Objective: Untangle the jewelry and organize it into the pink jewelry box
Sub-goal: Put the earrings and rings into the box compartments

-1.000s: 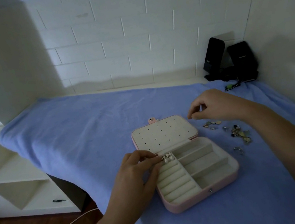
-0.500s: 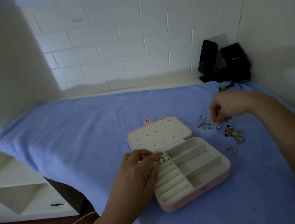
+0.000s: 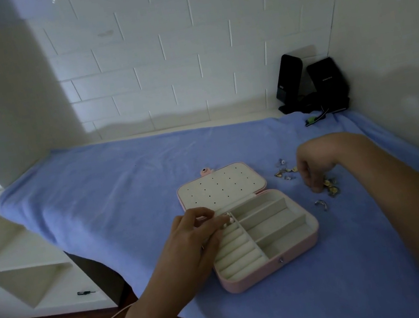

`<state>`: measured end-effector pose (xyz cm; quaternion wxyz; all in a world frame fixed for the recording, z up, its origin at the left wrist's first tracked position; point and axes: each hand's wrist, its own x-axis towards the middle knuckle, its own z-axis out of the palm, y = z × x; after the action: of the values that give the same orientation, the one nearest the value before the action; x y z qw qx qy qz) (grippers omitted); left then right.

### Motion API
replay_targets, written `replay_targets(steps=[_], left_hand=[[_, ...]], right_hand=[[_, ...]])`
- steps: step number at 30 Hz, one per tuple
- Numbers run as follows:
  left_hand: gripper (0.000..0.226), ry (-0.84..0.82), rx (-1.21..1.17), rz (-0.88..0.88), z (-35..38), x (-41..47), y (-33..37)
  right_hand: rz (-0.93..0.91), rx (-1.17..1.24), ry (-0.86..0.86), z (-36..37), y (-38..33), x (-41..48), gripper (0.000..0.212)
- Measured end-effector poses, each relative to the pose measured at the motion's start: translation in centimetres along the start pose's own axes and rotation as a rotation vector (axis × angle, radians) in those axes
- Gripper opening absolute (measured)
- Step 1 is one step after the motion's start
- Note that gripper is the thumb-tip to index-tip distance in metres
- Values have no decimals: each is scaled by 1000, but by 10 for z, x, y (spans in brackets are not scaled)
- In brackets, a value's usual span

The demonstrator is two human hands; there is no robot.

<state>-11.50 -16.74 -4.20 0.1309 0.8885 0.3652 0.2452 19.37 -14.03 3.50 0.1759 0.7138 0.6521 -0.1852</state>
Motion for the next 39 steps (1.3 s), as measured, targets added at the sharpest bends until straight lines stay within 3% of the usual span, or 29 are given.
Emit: replay_targets(steps=[5,9,13,16,20,25,33,39], left_hand=[[58,-7,-73,-35,0,0,1],[58,20,-115,-81,-6,4,4],[36,172,-149,-119,-14,12,11],[11,235,-348,-164,-23,21,26],[11,238,-661,-252,-28,36,45],[12,350,-934,-238,-28,39,48],[14,503,-775,-170,-25,33,32],[8,563,-544,-99,-28,29,29]], right_hand=[[-143,163,18,-5,9,-5,14],[-287,350,156,-14,11,-14,6],[-463,712,230,-21,-6,-28,5],[-598,832,159,-22,-30,-36,7],[-691,1086,78,-15,-65,-35,13],[-746,1310,9,-6,-94,-33,9],[-724,1332,48,-3,-109,-41,13],[-674,1213,189,0,-113,-45,4]])
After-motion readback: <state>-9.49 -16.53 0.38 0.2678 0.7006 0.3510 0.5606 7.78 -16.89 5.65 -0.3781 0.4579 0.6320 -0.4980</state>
